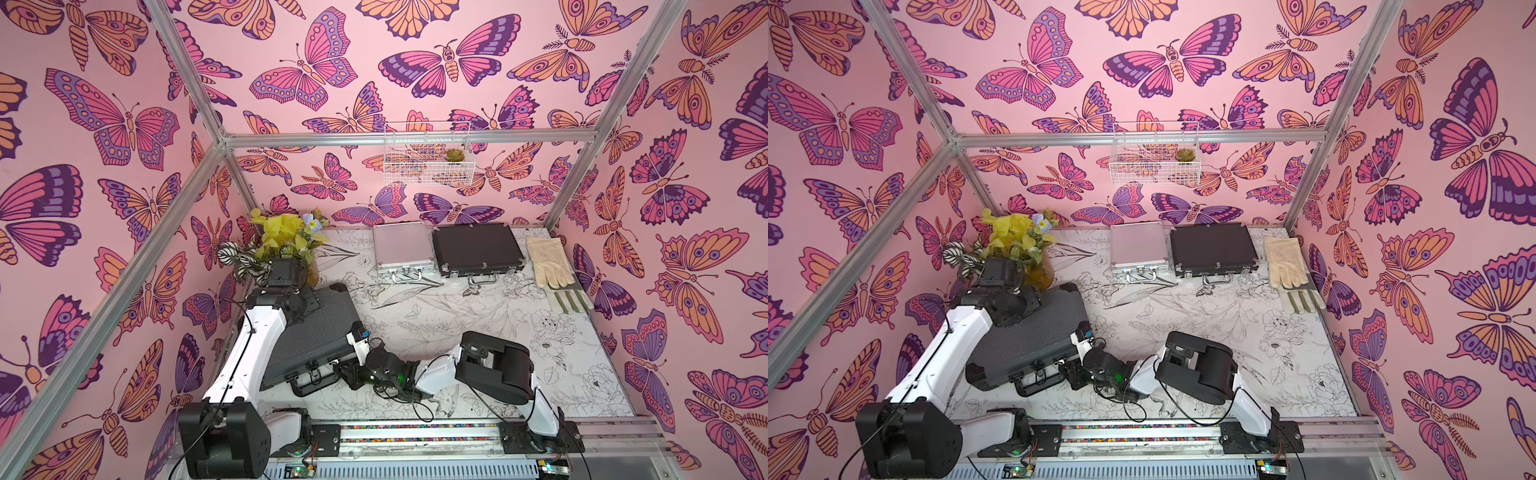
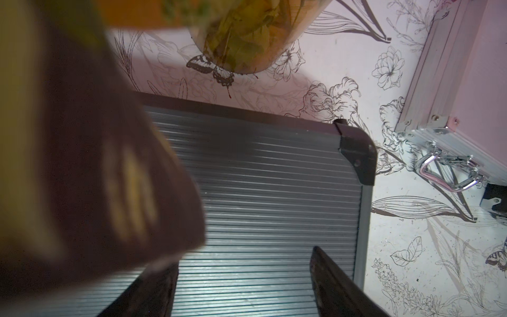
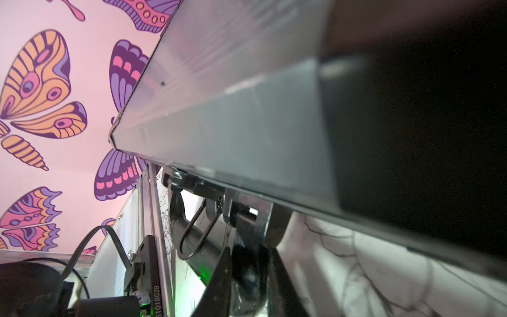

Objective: Close the poker set cases
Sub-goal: Adjust the poker set case at the center of the board.

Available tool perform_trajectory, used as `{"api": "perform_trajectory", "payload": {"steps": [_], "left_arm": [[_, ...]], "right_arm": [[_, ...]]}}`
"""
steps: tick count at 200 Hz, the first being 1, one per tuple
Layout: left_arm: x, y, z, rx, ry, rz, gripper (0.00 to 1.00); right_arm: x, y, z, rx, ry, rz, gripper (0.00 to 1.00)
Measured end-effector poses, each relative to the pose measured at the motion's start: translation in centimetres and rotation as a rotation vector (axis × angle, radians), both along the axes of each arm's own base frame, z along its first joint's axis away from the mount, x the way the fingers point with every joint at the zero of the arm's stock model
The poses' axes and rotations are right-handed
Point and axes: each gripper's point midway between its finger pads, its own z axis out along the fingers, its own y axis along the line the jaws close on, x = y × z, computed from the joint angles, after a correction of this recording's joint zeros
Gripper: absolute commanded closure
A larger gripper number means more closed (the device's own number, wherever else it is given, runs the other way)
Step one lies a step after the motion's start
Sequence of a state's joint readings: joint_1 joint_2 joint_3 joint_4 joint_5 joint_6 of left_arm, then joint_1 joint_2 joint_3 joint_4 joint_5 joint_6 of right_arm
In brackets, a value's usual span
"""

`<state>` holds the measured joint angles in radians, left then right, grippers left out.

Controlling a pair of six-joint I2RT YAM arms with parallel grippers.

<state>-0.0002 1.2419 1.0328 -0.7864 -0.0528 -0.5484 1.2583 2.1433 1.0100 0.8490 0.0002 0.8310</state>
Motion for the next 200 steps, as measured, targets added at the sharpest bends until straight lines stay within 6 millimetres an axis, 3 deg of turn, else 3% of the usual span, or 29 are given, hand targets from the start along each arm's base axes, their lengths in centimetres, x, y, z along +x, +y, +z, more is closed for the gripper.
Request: {"api": "perform_trajectory", "payload": {"steps": [42, 76, 137, 200], "left_arm": [[-1.0, 0.0, -1.4, 0.003, 0.039, -0.006, 0.24], [-1.1, -0.2, -1.8, 0.002, 0.048, -0.011, 0.24], [-1.3, -0.2, -2.6, 0.002, 0.077, -0.013, 0.24], [-1.1, -0.2, -3.7, 0.001, 0.103, -0.003, 0.24]], "right_arm": [[0.9, -2.5, 0.1, 0.005, 0.013, -0.043, 0.74], [2.4, -4.4, -1.2, -0.051, 0.016, -0.092, 0.57], [2.5, -4.3, -1.4, -0.075, 0.006, -0.095, 0.45], [-0.1, -1.6, -0.1, -0.086, -0.024, -0.034, 0.41]]}}
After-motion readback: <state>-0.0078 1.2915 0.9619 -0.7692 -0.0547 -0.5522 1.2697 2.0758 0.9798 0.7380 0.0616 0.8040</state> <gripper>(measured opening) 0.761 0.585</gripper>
